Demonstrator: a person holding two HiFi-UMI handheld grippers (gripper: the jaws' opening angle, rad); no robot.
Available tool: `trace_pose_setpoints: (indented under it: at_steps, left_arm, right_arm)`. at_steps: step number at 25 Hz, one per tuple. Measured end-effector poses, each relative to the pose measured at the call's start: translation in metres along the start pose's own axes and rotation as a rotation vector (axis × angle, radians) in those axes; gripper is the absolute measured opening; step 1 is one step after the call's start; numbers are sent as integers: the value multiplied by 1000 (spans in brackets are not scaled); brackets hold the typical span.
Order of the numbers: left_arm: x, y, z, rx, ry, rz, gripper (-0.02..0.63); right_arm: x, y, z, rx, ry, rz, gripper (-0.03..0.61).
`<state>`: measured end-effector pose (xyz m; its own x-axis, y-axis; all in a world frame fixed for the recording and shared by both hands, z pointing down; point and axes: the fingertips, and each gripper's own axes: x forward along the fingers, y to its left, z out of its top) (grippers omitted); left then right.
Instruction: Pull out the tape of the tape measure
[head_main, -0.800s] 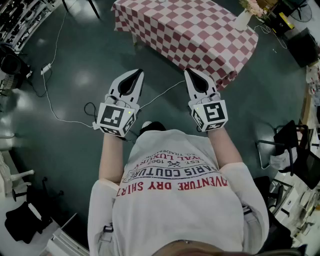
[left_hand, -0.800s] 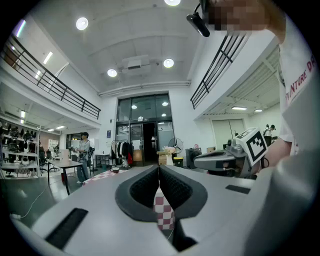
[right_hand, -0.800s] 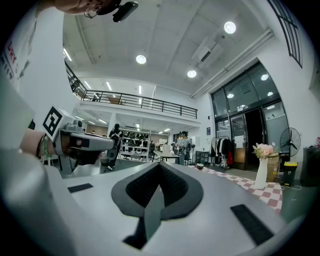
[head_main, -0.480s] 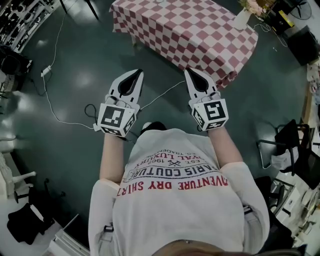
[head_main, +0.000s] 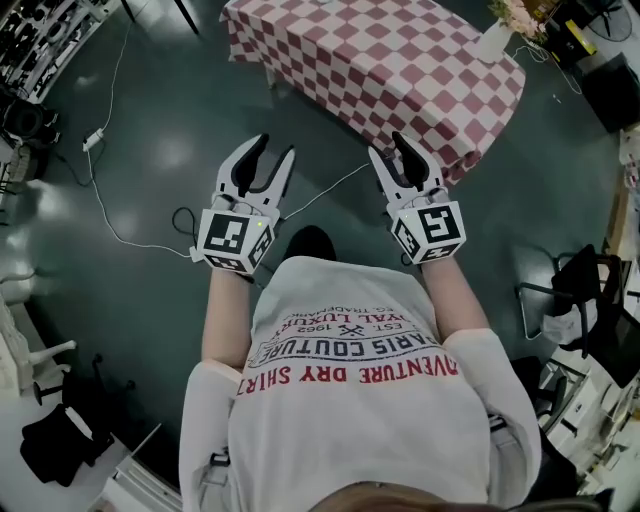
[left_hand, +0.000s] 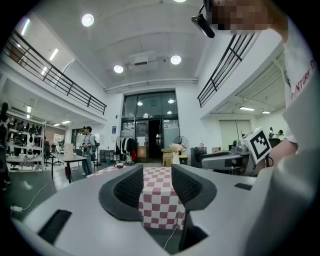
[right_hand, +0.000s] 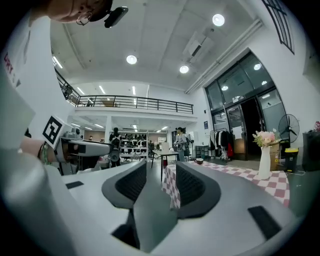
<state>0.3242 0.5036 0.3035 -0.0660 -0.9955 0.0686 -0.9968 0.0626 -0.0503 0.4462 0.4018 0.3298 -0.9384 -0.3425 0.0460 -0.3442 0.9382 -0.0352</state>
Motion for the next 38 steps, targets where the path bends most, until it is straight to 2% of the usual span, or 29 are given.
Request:
trace_pose_setpoints:
  at_steps: [3,9,15,18,20,24,27,33,38]
  left_arm:
    - [10,15,-4,18,24,0,178]
    - [38,68,-18,-3,36,2,181]
    - [92,161,-30,-23,47,-26,196]
    - [126,213,-33,-32,57,-66,201]
    - [148,248,-34,-43,63,-100,234]
    - [193,314,-28,-25,70,-152,253]
    - [221,350,-22,-33,68,-184,261]
    - [270,366,-37,-14,125,-285,262]
    - [321,363,-48,-10,106,-365,262]
  right_arm:
    - [16,-10,1,-4,12,-20,179]
    - [72,-16,-12,19,58,-15,179]
    - [172,-27,-16,52,94,-55,179]
    - [229,-31,-17,51,122,-79,179]
    - [268,-35,-14,55,128,-99,179]
    - [340,-46,-2,51,129,-146,179]
    - [378,-53,0,70,136,-178,179]
    - [416,-78,-15,98,184,-228,179]
    - [441,-119,-30,138,192,-272,179]
